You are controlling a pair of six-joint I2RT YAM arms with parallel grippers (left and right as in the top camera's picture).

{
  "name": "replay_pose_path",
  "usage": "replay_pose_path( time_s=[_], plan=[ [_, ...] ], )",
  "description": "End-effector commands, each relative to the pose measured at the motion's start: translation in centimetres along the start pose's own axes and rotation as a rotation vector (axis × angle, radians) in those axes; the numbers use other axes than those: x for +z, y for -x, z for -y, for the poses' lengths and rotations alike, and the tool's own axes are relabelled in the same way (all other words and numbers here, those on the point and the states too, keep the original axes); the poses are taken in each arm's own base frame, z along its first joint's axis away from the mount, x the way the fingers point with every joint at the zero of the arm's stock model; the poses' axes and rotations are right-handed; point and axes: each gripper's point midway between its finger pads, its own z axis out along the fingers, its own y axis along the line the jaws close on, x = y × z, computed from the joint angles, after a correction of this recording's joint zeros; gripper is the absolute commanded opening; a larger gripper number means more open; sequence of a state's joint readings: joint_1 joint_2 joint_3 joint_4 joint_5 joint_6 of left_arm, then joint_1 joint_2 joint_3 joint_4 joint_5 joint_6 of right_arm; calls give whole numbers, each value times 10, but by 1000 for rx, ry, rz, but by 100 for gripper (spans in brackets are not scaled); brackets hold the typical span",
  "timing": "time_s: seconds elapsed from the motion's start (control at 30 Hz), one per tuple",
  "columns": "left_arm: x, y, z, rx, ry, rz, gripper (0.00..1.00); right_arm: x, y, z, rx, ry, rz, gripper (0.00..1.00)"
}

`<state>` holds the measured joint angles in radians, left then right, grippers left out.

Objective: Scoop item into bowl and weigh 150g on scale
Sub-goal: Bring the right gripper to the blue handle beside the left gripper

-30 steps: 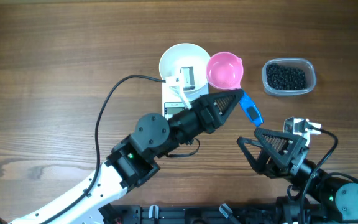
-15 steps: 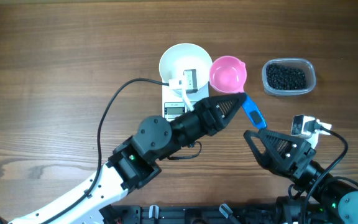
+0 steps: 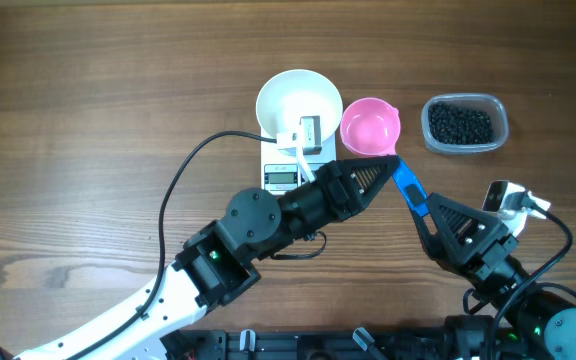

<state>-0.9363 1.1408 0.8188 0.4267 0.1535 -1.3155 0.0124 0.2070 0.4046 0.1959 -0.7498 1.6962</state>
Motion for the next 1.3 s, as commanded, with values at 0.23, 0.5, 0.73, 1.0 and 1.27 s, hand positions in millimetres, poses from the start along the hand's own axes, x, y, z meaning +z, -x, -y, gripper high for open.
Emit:
replay_pose_path(
  time_s=[0.23, 0.5, 0.73, 1.0, 1.27],
  plan=[
    [0, -1, -1, -7, 6, 0, 4, 0, 0, -10, -13, 24, 5, 56],
    [0, -6, -4, -11, 22, -11, 4, 0, -2, -9, -13, 23, -6, 56],
    [1, -7, -5, -12, 23, -9, 4, 0, -2, -9, -12, 23, -6, 48],
    [1, -7, -5, -12, 23, -9, 4, 0, -1, -9, -10, 22, -5, 40],
    [1, -8, -5, -11, 23, -13, 4, 0, -1, -8, 35, 20, -6, 41]
  ],
)
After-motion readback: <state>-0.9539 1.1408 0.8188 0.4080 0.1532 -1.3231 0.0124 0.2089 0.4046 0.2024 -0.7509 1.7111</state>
